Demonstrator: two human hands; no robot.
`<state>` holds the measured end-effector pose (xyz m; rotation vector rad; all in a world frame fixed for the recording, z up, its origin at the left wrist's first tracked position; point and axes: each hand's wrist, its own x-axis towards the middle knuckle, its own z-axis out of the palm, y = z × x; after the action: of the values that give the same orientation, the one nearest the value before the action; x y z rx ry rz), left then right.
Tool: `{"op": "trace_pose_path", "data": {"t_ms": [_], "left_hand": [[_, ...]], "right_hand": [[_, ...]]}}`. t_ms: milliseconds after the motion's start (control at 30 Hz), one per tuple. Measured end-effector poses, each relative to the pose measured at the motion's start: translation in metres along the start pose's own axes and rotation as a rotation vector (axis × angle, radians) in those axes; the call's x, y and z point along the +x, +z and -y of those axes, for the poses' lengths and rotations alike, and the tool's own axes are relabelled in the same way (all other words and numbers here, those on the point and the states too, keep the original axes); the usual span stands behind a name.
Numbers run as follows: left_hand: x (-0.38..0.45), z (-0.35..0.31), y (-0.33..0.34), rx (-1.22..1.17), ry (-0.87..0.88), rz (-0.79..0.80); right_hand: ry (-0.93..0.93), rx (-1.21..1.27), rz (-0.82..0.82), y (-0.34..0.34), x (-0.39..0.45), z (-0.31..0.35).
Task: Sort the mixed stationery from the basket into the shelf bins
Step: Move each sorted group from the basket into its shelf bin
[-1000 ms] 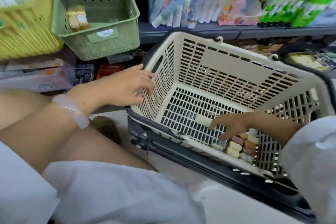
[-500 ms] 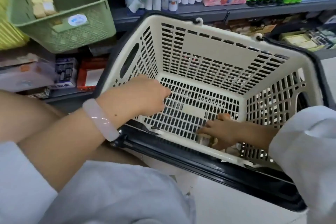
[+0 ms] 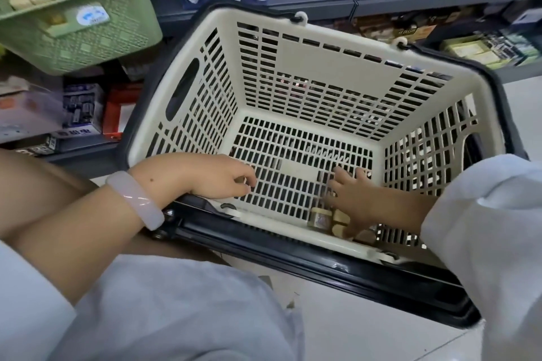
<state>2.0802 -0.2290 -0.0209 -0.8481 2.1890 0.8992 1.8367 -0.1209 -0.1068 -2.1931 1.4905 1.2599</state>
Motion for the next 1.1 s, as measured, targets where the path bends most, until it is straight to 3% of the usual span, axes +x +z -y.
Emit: {"op": "trace_pose_path", "data": {"t_ms": [200, 400, 733, 833, 967, 1033, 1100], "left_hand": [[-0.003, 0.007, -0.002, -0.08, -0.026, -0.008], [-0.002, 0.01, -0.004, -0.148, -0.036, -0.046], [0.0, 0.015, -0.003, -0.169, 0.028, -0.153], [-0.002, 0.015, -0.005, -0.233, 0.043, -0.239], [-0.004, 0.01, -0.011, -0.548, 0.084, -0.436], [-0.009, 0.004, -0.015, -0.916, 0.103, -0.487], [-0.019, 0.001, -0.023, -1.367, 0.156, -0.397]], "right_hand": [[-0.007, -0.209, -0.213, -0.001, -0.009, 0.003], [0.076, 0.197, 0.117, 0.005, -0.006, 0.005], [0.095, 0.207, -0.022, 0.011, 0.004, 0.009], [0.134, 0.321, -0.065, -0.009, 0.002, 0.005], [0.042, 0.748, -0.401, -0.08, -0.008, -0.007], [-0.084, 0.912, -0.602, -0.124, -0.015, -0.004], [-0.192, 1.001, -0.764, -0.163, -0.021, 0.003]]}}
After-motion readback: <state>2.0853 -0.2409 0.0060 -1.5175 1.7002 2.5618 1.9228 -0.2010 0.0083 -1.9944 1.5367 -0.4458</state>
